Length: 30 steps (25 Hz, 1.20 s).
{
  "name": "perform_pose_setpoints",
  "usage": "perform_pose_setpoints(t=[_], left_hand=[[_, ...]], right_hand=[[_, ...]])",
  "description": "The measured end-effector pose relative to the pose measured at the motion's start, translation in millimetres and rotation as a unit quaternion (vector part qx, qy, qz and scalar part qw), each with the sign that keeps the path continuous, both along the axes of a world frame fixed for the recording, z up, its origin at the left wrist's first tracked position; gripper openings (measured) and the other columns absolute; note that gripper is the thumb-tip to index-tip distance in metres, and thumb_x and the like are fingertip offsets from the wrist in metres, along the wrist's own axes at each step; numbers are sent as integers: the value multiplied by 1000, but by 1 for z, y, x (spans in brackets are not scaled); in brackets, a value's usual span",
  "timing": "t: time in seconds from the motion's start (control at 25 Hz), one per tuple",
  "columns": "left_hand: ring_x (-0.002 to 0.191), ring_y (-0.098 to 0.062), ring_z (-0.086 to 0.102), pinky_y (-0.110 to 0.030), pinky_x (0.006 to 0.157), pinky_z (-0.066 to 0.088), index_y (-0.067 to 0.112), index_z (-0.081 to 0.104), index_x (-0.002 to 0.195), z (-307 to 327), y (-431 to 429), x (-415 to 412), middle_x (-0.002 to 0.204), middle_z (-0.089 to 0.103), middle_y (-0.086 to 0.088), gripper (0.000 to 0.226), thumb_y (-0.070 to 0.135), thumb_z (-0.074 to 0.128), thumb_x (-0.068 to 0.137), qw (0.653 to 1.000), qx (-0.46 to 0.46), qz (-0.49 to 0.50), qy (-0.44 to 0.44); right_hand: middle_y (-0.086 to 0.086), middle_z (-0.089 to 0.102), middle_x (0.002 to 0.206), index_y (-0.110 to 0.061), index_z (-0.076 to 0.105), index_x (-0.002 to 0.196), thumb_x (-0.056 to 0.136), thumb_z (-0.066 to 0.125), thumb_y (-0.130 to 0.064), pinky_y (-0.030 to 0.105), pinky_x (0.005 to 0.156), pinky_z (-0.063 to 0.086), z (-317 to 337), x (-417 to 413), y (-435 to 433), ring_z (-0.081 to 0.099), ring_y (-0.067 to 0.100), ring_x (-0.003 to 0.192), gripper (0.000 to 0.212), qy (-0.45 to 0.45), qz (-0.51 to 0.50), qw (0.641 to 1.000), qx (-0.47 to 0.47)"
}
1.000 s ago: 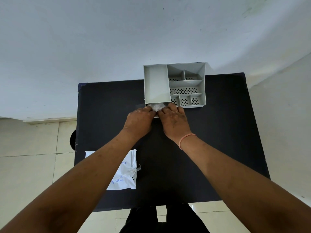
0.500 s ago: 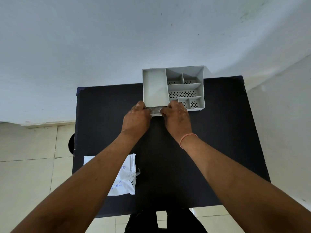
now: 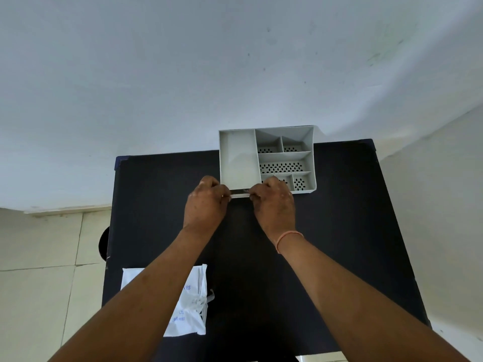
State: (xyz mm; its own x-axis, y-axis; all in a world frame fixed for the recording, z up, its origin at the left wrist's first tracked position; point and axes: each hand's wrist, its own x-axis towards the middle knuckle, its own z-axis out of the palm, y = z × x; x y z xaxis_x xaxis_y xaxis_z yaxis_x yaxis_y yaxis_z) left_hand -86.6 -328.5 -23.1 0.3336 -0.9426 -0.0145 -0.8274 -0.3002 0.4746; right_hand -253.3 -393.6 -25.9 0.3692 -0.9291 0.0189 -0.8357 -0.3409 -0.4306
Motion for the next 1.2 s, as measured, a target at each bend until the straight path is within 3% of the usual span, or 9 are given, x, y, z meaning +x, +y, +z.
perform_pose_setpoints(t=[0.04,0.24,0.4,0.64,0.88,1.04,1.2], left_hand=[[74,-21,68,-39,73,62,14,81,89,0,-1,0,99,67,-6,2,16,82,88,1000,-1,5,5],[71,-17,55,-39,72,56,20,54,82,2,-12,7,88,63,-4,28,13,80,86,999,-3,22,32],[73,-19,59,-33,72,50,15,62,85,0,-16,10,91,65,-6,18,15,79,90,1000,22,-6,20],[79,-25,68,-39,78,59,11,68,89,0,-17,11,98,66,-9,10,14,76,92,999,33,-20,15],[83,-15,54,-31,78,44,15,62,105,27,8,10,107,57,-4,36,41,81,89,999,3,40,27],[86,-14,58,-33,82,50,17,64,108,41,60,30,108,63,-4,31,44,74,94,991,0,118,66],[100,-24,70,-37,90,54,20,67,113,36,125,55,115,68,-7,32,45,74,94,968,122,197,98]], right_hand=[[6,59,90,-19,82,94,90,77,-15,38,75,56,0,0,-1,58,24,87,7,-6,-2,1000,0],[8,58,90,-14,74,82,83,79,-3,35,73,54,-2,2,-9,57,24,87,12,-37,16,999,-5],[7,59,87,-13,68,83,83,75,0,34,71,50,-1,5,-20,56,25,87,15,-25,25,999,3],[5,59,84,-15,66,83,82,73,2,30,68,40,0,8,-18,55,24,85,19,6,26,1000,1],[3,65,102,-18,74,102,80,79,-8,34,92,49,28,16,-2,57,23,107,24,-56,62,996,33],[2,68,111,-19,73,113,85,77,-12,32,96,53,43,41,37,61,19,108,29,-84,105,982,131],[2,68,124,-22,70,128,82,86,-18,40,101,58,40,73,86,66,19,113,48,-3,175,941,289]])
